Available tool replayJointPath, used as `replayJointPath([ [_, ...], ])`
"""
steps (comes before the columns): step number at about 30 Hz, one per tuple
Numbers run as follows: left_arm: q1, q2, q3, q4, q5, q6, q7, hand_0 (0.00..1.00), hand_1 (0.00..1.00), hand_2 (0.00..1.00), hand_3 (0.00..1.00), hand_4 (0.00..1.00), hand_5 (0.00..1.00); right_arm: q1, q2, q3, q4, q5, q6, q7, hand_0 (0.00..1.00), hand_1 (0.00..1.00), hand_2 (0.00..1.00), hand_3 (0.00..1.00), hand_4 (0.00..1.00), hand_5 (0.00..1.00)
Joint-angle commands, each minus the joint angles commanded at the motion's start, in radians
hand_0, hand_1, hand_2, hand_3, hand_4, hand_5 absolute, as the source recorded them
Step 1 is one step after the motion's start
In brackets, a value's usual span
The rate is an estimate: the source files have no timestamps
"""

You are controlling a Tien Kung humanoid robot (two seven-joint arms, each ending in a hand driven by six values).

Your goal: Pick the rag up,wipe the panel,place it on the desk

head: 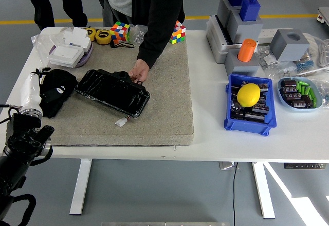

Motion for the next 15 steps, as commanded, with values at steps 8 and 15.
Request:
replayJointPath([
  [8,0.084,0.041,0.046,-0.227,-0.200,0.001,-0.077,0.796,0.914,0.972,0.957,0.998,0.366,0.000,0.000,0.002,-0.001,-0.004,0.000,0.000,0.534,0.556,0.489,0.522,0.889,0.350],
  [15,0.158,0.041,-0.020,-0.425,-0.466,-0.034,-0.264,0.434,0.552,0.561,0.590,0.891,0.238,0.002,0.004,0.010,-0.006,-0.012,0.000,-0.001,0.535,0.556,0.490,0.522,0.889,0.351],
])
